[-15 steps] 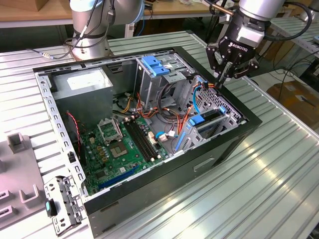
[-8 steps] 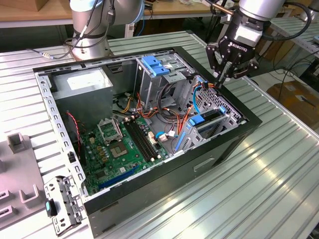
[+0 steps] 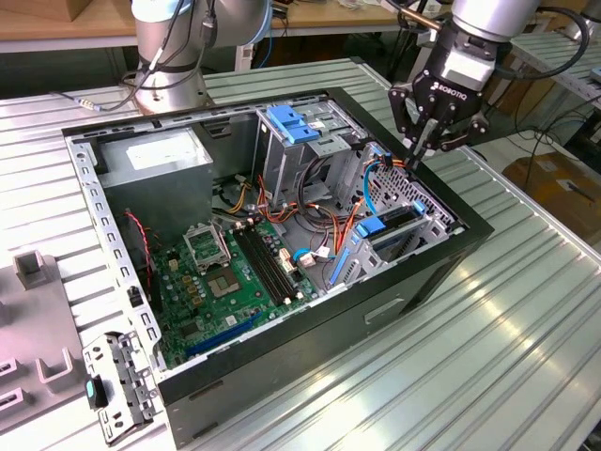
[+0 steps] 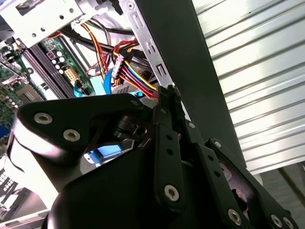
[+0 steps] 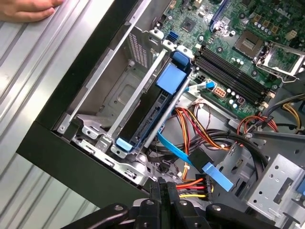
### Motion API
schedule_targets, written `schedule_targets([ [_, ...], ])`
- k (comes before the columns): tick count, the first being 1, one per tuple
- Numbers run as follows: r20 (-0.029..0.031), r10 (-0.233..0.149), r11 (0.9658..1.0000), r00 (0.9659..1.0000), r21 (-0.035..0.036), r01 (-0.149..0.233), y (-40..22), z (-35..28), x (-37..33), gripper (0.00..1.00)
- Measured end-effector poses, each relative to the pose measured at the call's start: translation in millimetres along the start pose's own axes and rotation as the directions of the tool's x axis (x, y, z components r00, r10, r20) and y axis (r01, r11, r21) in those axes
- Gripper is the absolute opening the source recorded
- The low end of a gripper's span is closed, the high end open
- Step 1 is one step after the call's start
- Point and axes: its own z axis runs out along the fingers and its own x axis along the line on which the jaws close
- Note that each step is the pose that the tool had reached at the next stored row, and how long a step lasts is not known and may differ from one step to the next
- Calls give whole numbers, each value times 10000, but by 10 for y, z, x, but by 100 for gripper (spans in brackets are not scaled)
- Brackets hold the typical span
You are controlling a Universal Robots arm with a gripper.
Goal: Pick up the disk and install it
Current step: 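Insert the first disk wire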
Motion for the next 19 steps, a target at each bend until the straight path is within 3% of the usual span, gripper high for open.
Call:
schedule_targets([
  [5,26,607,9982,9982,-10,-607,2,5,1,17],
  [8,48,1120,9937,9937,-20,-1120,2,9,1,17],
  [11,69,1636,9865,9865,-30,-1635,1,13,1,17],
  [12,79,1907,9817,9816,-36,-1906,1,15,1,17],
  [15,94,2315,9728,9728,-47,-2315,1,18,1,17],
  [19,105,2606,9654,9654,-54,-2605,1,19,1,17],
])
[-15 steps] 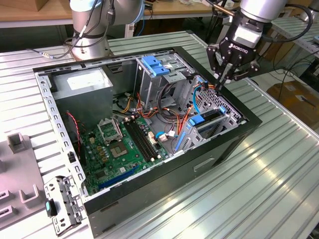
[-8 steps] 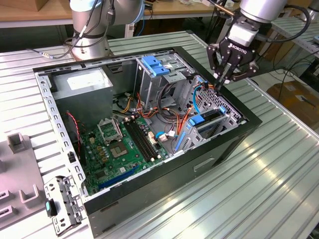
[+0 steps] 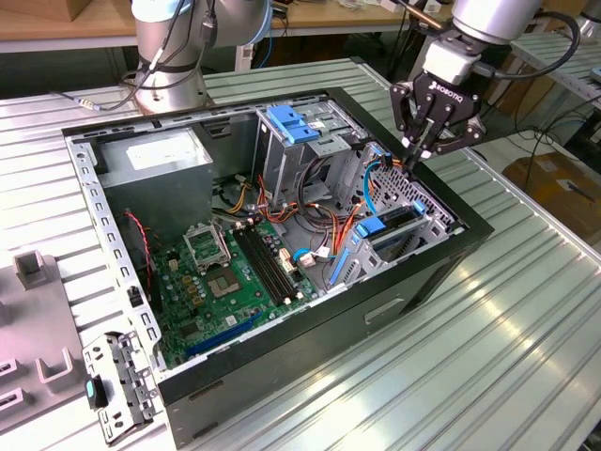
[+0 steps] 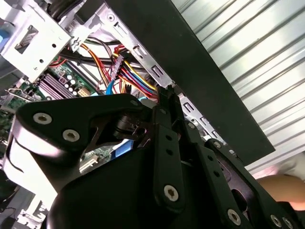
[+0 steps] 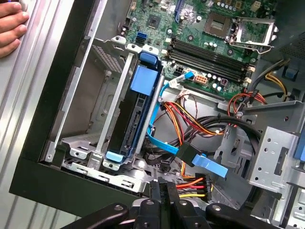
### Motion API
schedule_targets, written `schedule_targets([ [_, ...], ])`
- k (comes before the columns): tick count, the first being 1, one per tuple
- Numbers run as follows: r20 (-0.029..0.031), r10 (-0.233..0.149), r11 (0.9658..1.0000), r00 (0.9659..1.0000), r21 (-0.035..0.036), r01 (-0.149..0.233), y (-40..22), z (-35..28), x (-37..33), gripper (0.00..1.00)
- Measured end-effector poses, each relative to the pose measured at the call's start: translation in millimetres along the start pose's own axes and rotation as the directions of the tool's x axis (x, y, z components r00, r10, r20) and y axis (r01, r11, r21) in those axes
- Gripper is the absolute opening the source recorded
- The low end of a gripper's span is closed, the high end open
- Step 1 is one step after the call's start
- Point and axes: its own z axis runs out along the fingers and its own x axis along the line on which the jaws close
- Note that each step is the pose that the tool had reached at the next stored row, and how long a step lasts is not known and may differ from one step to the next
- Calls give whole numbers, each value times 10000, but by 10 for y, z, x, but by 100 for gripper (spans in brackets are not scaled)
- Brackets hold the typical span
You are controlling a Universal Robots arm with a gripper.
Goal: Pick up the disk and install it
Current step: 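Insert the first disk wire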
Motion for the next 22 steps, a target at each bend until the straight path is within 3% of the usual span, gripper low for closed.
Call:
schedule_targets([
  [17,7,161,9999,9999,-3,-161,0,0,1,17],
  [18,13,309,9995,9995,-5,-309,1,1,4,17],
  [22,12,317,9995,9995,-5,-317,50,3,64,17],
])
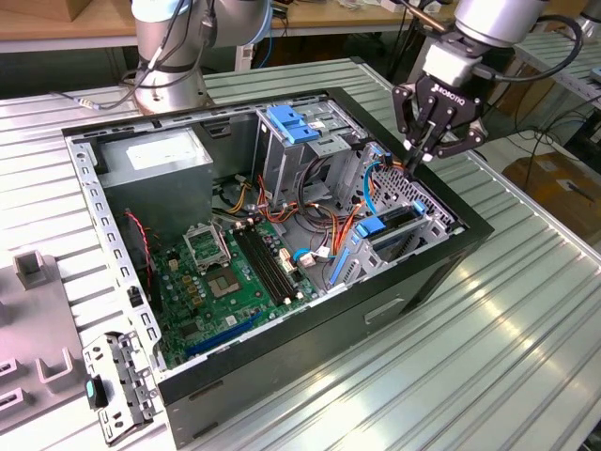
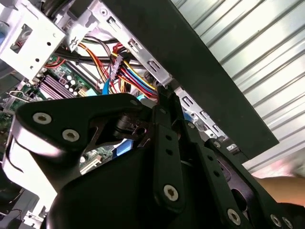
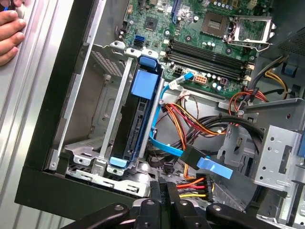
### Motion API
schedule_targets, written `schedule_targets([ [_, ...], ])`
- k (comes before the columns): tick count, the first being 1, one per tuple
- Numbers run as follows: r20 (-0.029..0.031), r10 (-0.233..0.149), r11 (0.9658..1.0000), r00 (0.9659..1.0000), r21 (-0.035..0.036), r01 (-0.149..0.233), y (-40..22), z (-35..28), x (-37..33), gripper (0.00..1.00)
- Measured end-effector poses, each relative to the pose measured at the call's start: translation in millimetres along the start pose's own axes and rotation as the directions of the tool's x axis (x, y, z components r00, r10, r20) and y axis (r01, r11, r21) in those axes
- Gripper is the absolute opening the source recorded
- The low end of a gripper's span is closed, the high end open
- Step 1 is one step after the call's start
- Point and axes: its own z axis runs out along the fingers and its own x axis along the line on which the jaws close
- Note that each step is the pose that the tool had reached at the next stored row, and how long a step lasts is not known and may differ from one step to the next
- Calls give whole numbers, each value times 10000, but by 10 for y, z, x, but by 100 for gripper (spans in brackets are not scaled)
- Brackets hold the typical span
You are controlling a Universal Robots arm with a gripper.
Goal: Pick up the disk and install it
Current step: 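Insert the first disk wire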
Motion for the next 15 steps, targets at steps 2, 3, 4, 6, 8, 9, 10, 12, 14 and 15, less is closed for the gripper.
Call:
schedule_targets([
  [2,1,0,10000,10000,0,0,16,2,20,17],
  [3,0,1,10000,10000,0,-1,23,2,31,17],
  [4,1,2,10000,10000,0,-2,27,3,42,17],
  [6,1,5,10000,10000,0,-5,39,4,78,17],
  [8,0,6,10000,10000,0,-6,52,5,123,17],
  [9,1,6,10000,10000,0,-6,63,7,165,17],
  [10,2,8,10000,10000,0,-8,73,8,201,17],
  [12,-1,21,10000,10000,0,-21,85,11,246,17],
  [14,2,46,10000,10000,0,-46,96,17,285,17],
  [15,6,118,9999,9999,-1,-118,99,23,298,17],
])
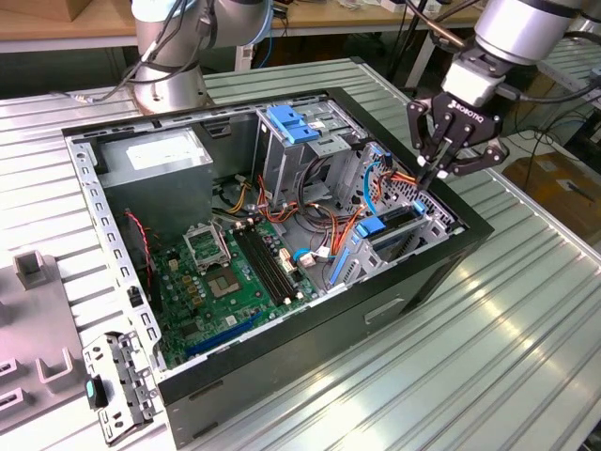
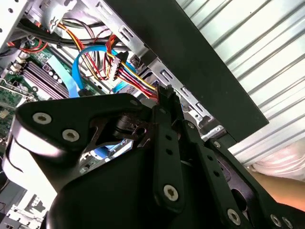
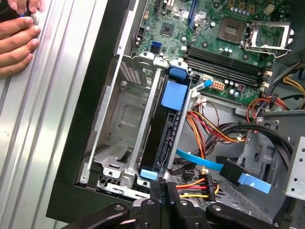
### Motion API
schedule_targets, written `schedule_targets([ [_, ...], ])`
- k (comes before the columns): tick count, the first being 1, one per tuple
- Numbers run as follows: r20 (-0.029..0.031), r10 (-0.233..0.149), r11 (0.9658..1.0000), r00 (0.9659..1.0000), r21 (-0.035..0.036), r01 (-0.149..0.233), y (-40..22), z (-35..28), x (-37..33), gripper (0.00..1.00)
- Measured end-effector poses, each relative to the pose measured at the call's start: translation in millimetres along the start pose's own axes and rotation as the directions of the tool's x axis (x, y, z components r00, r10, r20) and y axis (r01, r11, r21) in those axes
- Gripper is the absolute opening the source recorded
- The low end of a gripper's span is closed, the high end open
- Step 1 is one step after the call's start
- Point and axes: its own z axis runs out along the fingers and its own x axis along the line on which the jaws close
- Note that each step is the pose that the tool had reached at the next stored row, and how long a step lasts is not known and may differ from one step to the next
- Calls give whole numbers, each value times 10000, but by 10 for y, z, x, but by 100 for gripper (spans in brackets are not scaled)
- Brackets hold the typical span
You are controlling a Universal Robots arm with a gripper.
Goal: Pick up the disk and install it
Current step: 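Insert the first disk wire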
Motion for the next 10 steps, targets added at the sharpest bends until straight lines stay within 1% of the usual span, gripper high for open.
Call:
schedule_targets([
  [3,9,284,9996,9996,-5,-284,1,5,1,17],
  [6,24,595,9982,9982,-10,-595,0,11,2,17],
  [10,27,637,9980,9980,-11,-637,2,12,6,17],
])
